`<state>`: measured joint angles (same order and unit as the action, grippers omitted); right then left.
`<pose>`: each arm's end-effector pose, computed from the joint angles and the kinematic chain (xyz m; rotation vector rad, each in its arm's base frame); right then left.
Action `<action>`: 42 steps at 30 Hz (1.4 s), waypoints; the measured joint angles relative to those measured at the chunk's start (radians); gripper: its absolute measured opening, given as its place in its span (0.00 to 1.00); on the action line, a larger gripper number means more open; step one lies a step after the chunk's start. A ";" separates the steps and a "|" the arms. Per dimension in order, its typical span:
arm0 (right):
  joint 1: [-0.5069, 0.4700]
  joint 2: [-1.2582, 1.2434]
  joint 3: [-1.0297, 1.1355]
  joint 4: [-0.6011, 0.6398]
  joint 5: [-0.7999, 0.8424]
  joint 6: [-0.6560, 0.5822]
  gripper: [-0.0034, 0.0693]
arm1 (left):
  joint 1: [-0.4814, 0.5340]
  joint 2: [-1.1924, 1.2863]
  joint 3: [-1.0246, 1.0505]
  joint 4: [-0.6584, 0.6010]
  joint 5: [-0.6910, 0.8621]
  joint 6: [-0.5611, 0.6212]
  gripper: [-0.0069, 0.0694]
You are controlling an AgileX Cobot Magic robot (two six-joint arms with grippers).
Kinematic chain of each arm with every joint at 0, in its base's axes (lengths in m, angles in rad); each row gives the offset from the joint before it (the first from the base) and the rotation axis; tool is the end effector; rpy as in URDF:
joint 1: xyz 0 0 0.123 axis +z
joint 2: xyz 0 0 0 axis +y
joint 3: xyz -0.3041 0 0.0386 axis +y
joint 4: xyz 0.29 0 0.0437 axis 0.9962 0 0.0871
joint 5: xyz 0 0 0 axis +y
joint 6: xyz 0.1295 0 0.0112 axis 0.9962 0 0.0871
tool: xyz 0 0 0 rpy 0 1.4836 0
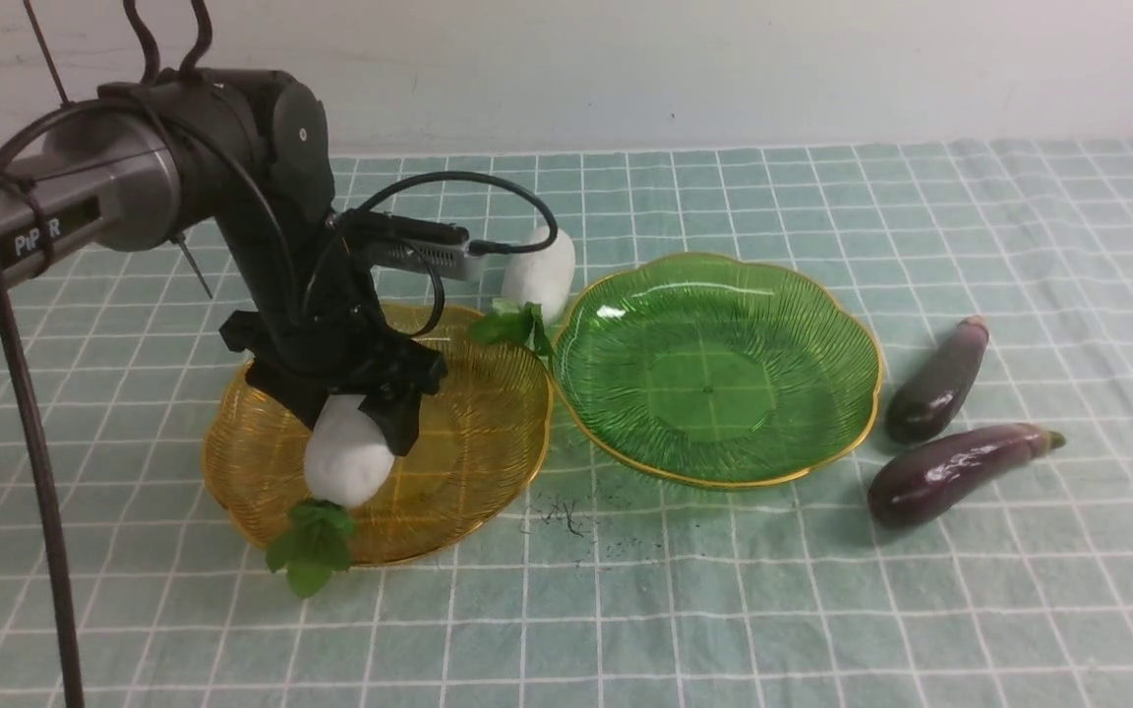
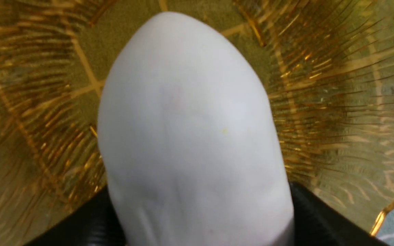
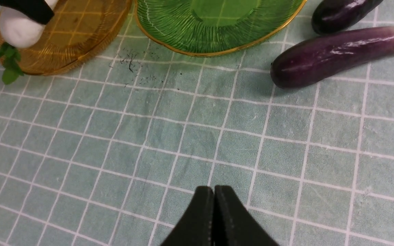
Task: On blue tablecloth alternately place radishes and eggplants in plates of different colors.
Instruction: 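Pick up the white radish and place it in the left plate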
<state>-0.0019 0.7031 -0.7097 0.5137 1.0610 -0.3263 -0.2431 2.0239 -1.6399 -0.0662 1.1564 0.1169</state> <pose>0.1551 0.0555 0.3022 -0.2554 2.4126 0.5200 0.4526 -0.1204 0.1825 0.5074 2.9836 -0.1051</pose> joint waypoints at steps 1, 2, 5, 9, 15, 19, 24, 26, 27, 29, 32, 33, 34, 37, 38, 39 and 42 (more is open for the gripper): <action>0.000 0.000 0.000 0.000 0.000 0.000 0.03 | 0.000 0.000 -0.001 0.000 -0.010 0.001 0.75; 0.000 0.000 0.000 0.000 0.000 0.000 0.03 | 0.000 0.000 -0.001 0.001 -0.016 0.001 0.75; 0.000 0.000 0.000 0.000 0.000 0.000 0.03 | 0.000 0.000 -0.001 0.004 -0.020 0.001 0.80; 0.000 0.000 0.000 0.000 0.000 0.003 0.03 | 0.000 0.000 -0.011 0.020 -0.010 0.001 0.97; 0.000 0.000 0.000 0.000 0.000 0.004 0.03 | -0.001 0.005 -0.176 0.009 0.028 -0.042 0.93; 0.000 0.000 0.000 0.000 0.000 0.004 0.03 | -0.012 0.033 -0.372 0.001 0.044 -0.117 0.58; 0.000 0.000 0.000 0.000 0.000 0.004 0.03 | -0.028 0.138 -0.628 -0.026 0.049 -0.117 0.15; 0.000 0.000 0.000 0.000 0.000 0.005 0.03 | -0.033 0.204 -0.716 -0.054 0.048 -0.104 0.11; 0.000 0.000 0.000 0.000 0.000 0.009 0.03 | -0.038 0.241 -0.771 -0.070 0.047 -0.102 0.09; 0.000 0.000 0.000 0.000 0.000 0.011 0.03 | -0.041 0.278 -0.810 -0.081 0.042 -0.101 0.09; 0.000 0.000 0.000 0.000 0.008 0.024 0.03 | -0.055 0.394 -0.896 -0.090 0.004 -0.098 0.11; 0.000 0.000 0.000 0.000 0.013 0.025 0.03 | -0.058 0.414 -0.907 -0.091 -0.014 -0.098 0.14; 0.000 0.000 0.000 0.000 0.021 0.026 0.03 | -0.061 0.438 -0.913 -0.093 -0.032 -0.098 0.17; 0.000 0.000 0.000 0.000 0.038 0.027 0.03 | -0.067 0.475 -0.915 -0.089 -0.085 -0.097 0.29; 0.000 0.000 0.000 0.000 0.043 0.027 0.03 | -0.069 0.485 -0.916 -0.084 -0.103 -0.097 0.35; 0.000 0.000 0.000 0.000 0.046 0.027 0.03 | -0.071 0.494 -0.916 -0.075 -0.119 -0.097 0.42; 0.000 0.000 0.000 0.000 0.054 0.027 0.03 | -0.078 0.515 -0.917 -0.042 -0.154 -0.096 0.68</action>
<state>-0.0019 0.7031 -0.7097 0.5137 1.1147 -0.2995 -0.3208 2.5391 -2.5571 -0.1080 1.0023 0.0208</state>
